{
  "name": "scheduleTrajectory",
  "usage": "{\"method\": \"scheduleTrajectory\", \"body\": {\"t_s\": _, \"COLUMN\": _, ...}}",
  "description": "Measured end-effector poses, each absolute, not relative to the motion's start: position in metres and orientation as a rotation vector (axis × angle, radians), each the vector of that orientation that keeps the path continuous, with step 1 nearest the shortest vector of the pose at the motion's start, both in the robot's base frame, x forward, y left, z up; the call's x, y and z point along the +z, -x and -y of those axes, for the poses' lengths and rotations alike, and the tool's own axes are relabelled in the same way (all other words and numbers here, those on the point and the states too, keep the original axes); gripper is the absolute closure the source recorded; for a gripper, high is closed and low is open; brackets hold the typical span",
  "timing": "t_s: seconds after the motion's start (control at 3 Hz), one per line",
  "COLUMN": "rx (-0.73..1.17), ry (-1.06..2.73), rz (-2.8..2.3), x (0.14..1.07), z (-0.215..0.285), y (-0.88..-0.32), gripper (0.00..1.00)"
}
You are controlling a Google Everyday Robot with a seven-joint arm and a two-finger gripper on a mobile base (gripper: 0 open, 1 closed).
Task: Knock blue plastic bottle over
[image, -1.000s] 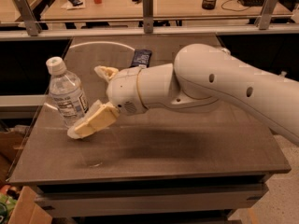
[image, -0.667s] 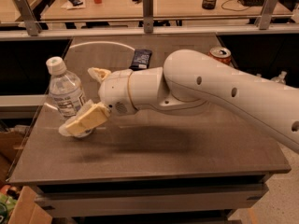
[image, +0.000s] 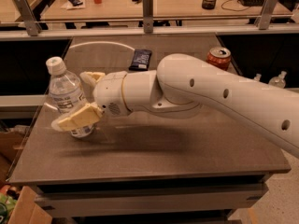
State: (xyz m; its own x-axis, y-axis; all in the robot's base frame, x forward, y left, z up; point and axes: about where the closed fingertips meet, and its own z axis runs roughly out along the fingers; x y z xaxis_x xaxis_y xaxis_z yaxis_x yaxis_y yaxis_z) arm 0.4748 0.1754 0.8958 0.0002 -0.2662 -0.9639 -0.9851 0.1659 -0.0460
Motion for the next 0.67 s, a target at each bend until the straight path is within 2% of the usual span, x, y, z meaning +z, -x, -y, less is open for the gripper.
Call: {"method": "scheduleTrajectory", "body": {"t_s": 0.67, "rx": 0.917, "ry": 1.273, "rz": -1.510, "x": 0.8910, "z": -0.1700, "y": -0.4739, "gripper": 0.65}}
